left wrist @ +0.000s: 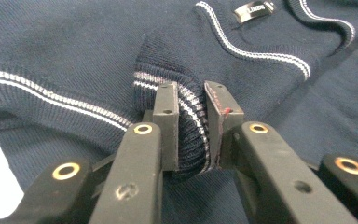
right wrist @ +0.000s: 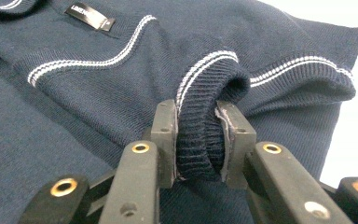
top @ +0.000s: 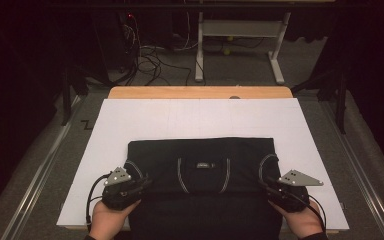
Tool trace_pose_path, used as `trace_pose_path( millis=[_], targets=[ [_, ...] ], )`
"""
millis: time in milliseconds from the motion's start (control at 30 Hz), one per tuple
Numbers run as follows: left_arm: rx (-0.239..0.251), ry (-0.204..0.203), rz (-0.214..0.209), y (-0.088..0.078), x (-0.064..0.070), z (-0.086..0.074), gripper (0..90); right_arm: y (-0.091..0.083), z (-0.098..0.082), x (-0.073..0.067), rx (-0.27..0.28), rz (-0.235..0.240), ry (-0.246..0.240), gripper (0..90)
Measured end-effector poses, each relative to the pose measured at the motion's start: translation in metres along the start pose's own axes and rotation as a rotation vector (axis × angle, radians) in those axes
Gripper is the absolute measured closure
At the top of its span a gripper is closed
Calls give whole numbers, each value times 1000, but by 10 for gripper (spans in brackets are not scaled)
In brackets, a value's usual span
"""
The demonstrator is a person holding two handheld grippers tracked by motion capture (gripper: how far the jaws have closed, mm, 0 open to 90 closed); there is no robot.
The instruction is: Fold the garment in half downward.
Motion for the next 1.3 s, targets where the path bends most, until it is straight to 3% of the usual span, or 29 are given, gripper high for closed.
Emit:
trace_pose_path(
  millis=[233,367,533,700,800,900,1033,1133,1300],
  targets=[
    [-15,20,3,-1,4,-5,720,-5,-6,-3,4,5,7,718],
    [-35,16,6,2,4,-9,717,-4,-9,-4,-10,7,10,715],
    [-55,48,29,7,5,-13,706,-1,-13,-5,-38,9,18,704],
    [-61,42,16,9,2,-15,655,2,-17,-2,-59,15,31,648],
    [-36,27,31,6,1,-13,561,1,-17,-1,-31,25,42,546],
    [-9,-24,33,5,-4,-12,493,-1,-15,0,-2,24,45,472],
    [34,-34,58,2,-7,-10,412,-4,-13,1,39,15,44,393],
    [69,-38,50,0,-7,-6,345,-8,-10,2,78,8,33,357],
    [102,-43,30,-2,-5,2,278,-8,-2,-2,124,43,25,304]
  ],
)
Point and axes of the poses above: each handheld gripper's, and its own axes: y roughly forward along the jaws, z roughly out of its top, x roughly to its right, the point moved 1 cm from there along y, roughly forward along the jaws, and after that the axes turned 13 degrees about z, right-handed, at the moved point
